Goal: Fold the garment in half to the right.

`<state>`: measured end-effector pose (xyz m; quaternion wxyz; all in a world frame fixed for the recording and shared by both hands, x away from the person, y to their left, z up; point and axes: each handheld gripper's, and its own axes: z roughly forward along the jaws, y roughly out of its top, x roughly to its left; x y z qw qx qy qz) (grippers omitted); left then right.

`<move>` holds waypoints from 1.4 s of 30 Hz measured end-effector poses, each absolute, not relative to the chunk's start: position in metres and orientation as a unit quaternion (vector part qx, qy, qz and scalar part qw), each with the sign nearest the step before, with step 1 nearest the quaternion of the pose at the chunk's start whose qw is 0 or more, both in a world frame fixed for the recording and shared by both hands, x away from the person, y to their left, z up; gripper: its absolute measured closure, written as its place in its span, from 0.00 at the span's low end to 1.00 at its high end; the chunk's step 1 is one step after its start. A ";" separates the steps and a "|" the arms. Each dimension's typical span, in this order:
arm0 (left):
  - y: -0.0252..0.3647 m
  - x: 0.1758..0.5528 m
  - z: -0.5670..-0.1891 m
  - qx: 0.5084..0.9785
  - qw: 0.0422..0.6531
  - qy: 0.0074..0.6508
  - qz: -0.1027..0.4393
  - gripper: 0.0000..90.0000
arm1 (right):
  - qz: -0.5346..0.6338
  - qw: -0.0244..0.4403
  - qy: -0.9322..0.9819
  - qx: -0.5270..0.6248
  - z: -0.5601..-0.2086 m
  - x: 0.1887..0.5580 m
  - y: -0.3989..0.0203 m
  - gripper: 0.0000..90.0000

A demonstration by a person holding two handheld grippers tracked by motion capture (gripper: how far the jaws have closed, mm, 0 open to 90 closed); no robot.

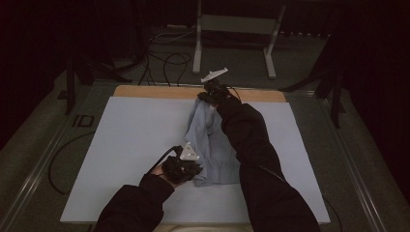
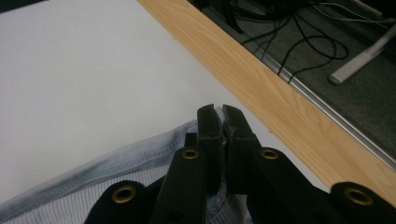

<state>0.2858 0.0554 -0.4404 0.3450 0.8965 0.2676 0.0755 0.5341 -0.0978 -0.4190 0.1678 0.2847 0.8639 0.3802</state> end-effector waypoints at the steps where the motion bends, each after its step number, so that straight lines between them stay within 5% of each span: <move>1: 0.053 0.286 -0.440 0.897 0.346 0.266 0.076 0.95 | 0.380 0.167 0.864 0.286 -0.420 0.535 -0.100 0.98; 31: -0.030 0.308 -0.459 0.911 0.331 0.239 0.056 0.95 | 0.385 0.163 0.849 0.323 -0.453 0.547 -0.162 0.96; 37: -0.049 0.316 -0.466 0.916 0.324 0.233 0.046 0.95 | 0.393 0.166 0.837 0.342 -0.457 0.546 -0.176 0.50; 42: -0.059 0.318 -0.469 0.919 0.320 0.228 0.043 0.95 | 0.413 0.168 0.820 0.360 -0.447 0.539 -0.195 0.31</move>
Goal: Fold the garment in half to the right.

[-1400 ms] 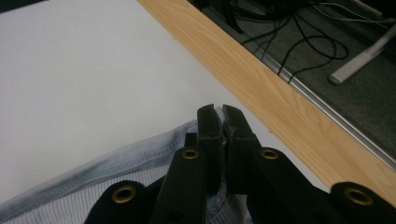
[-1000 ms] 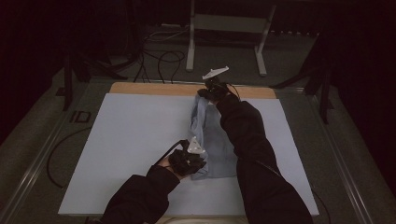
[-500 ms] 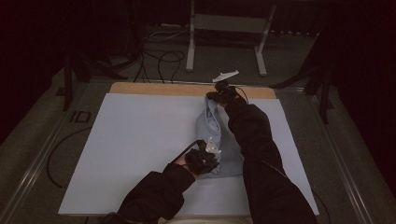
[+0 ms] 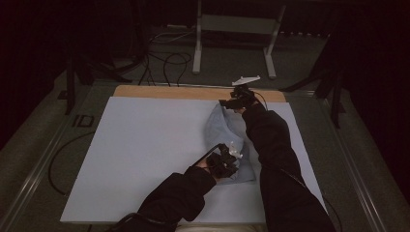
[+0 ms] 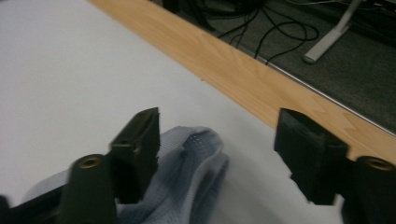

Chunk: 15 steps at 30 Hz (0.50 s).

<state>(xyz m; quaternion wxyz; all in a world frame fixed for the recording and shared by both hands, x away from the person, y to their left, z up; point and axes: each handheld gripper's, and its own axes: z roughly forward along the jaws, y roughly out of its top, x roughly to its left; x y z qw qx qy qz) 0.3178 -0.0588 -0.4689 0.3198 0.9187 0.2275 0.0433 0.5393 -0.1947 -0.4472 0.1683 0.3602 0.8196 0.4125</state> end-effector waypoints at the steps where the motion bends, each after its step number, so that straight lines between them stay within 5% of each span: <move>1: -0.061 0.318 -0.469 0.919 0.320 0.227 0.045 0.95 | 0.414 0.170 0.818 0.362 -0.445 0.538 -0.198 0.27; 4: -0.067 0.320 -0.469 0.919 0.320 0.228 0.042 0.95 | 0.423 0.160 0.814 0.365 -0.439 0.531 -0.208 0.15; 15: -0.092 0.325 -0.477 0.923 0.313 0.221 0.033 0.95 | 0.427 0.156 0.812 0.366 -0.437 0.503 -0.229 0.13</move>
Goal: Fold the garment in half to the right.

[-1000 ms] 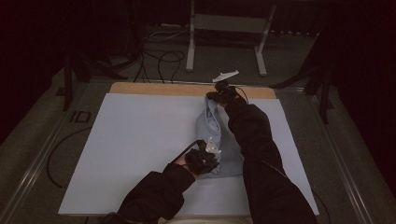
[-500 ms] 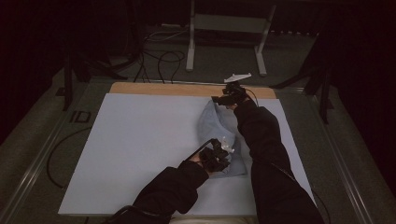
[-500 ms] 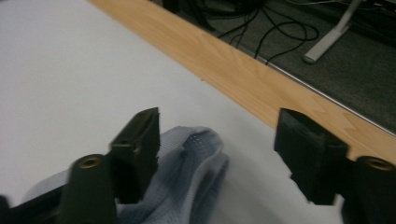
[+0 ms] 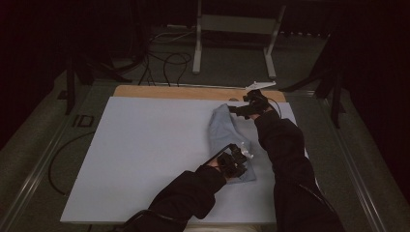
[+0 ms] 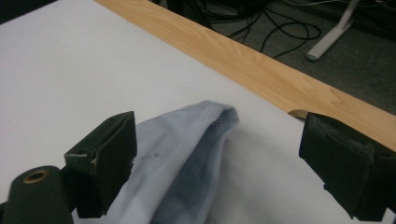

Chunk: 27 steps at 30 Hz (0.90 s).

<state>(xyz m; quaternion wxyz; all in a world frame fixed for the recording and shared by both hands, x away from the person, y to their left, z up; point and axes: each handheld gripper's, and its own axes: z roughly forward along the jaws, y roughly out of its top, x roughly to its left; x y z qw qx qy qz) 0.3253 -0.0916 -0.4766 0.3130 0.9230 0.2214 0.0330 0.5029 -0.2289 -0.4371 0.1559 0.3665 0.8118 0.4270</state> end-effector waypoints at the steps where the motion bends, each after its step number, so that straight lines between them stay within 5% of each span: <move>1: -0.094 0.327 -0.478 0.922 0.314 0.223 0.028 0.94 | 0.427 0.156 0.811 0.368 -0.437 0.502 -0.230 0.13; 8: -0.106 0.325 -0.483 0.924 0.326 0.201 0.002 0.74 | 0.442 0.151 0.806 0.362 -0.429 0.495 -0.237 0.12; 15: -0.105 0.320 -0.475 0.923 0.337 0.186 -0.004 0.64 | 0.456 0.140 0.802 0.360 -0.424 0.491 -0.240 0.11; 17: -0.102 0.316 -0.471 0.924 0.335 0.183 0.016 0.59 | 0.457 0.140 0.801 0.360 -0.423 0.491 -0.240 0.11; 19: -0.097 0.316 -0.466 0.923 0.336 0.185 0.022 0.41 | 0.459 0.143 0.802 0.354 -0.422 0.489 -0.238 0.11; 27: -0.078 0.316 -0.446 0.917 0.344 0.195 0.047 0.21 | 0.464 0.140 0.801 0.351 -0.423 0.482 -0.235 0.11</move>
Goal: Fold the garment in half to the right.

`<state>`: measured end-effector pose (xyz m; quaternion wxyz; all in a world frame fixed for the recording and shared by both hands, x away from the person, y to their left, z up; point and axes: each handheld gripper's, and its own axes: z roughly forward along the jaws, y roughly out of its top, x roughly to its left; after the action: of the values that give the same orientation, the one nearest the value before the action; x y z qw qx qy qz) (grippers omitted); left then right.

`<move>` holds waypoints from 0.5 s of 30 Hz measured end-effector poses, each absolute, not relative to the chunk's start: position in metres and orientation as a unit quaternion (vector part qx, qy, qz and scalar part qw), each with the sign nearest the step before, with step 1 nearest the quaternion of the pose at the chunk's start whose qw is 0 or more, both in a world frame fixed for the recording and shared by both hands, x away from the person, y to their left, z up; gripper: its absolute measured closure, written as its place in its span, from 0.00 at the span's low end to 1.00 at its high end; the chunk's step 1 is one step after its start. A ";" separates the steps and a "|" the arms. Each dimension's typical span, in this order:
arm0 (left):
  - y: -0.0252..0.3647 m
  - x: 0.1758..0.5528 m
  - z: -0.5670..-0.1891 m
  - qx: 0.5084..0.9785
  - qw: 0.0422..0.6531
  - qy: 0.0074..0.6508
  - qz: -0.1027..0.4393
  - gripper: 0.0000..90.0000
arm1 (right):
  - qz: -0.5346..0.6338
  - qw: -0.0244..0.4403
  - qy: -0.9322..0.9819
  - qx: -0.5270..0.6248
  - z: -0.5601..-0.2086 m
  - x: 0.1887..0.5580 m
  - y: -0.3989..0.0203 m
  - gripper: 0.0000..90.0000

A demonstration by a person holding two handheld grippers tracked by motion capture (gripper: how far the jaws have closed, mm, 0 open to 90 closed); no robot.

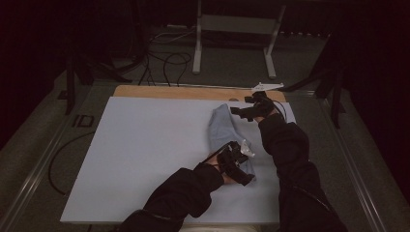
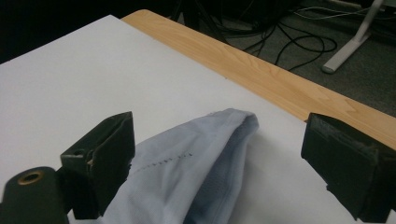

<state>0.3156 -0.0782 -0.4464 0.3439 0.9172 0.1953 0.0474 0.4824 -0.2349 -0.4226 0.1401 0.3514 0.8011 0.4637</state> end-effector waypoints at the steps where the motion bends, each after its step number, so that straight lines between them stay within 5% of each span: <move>1: -0.075 0.316 -0.444 0.916 0.346 0.195 0.049 0.20 | 0.463 0.139 0.802 0.351 -0.422 0.481 -0.234 0.11; 6: -0.060 0.318 -0.432 0.913 0.357 0.192 0.044 0.05 | 0.463 0.137 0.804 0.347 -0.420 0.473 -0.232 0.11; 15: -0.026 0.326 -0.418 0.903 0.383 0.189 0.046 0.00 | 0.474 0.138 0.802 0.335 -0.418 0.450 -0.232 0.11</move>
<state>0.3263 -0.0259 -0.4177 0.3832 0.9028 0.1895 0.0461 0.4501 -0.2322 -0.4179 0.1383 0.3351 0.8021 0.4745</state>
